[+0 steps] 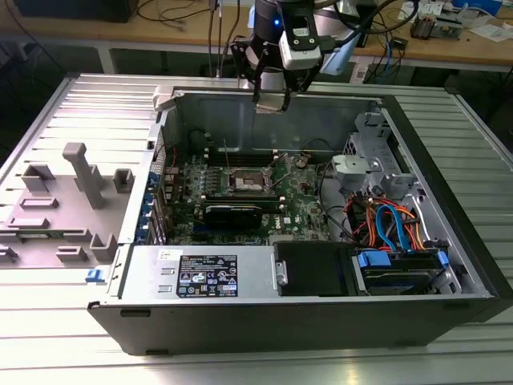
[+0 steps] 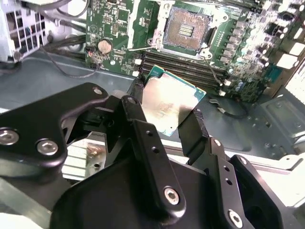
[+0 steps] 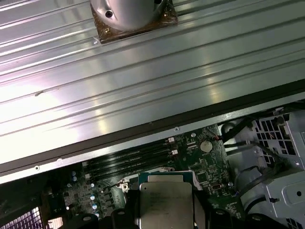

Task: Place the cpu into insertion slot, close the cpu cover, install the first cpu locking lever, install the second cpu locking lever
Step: 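Place the cpu into insertion slot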

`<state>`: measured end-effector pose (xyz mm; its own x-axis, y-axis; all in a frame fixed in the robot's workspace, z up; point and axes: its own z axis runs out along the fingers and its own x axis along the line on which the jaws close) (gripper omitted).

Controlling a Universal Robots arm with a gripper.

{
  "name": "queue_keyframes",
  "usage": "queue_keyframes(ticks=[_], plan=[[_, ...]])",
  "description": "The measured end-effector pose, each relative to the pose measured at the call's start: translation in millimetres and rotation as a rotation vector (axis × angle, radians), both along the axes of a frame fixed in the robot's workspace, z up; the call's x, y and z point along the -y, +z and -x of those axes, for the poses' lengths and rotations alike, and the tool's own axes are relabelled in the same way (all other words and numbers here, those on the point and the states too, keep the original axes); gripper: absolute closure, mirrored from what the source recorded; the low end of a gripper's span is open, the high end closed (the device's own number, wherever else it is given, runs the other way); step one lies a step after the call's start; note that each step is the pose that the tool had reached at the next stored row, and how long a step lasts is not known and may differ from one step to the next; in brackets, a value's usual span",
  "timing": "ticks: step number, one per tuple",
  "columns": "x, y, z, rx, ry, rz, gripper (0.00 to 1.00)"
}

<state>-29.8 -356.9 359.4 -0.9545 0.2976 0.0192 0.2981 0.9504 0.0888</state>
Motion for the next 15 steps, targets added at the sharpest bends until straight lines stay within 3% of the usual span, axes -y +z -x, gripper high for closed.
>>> queue_keyframes(ticks=[4,12,15], plan=[[0.0,-1.7,0.0,-0.0001,-0.056,0.0,0.46],[0.0,-2.8,4.8,0.0,-0.074,-0.0001,0.46],[0.1,-4.5,4.9,-0.0001,-0.127,0.0,0.46]])
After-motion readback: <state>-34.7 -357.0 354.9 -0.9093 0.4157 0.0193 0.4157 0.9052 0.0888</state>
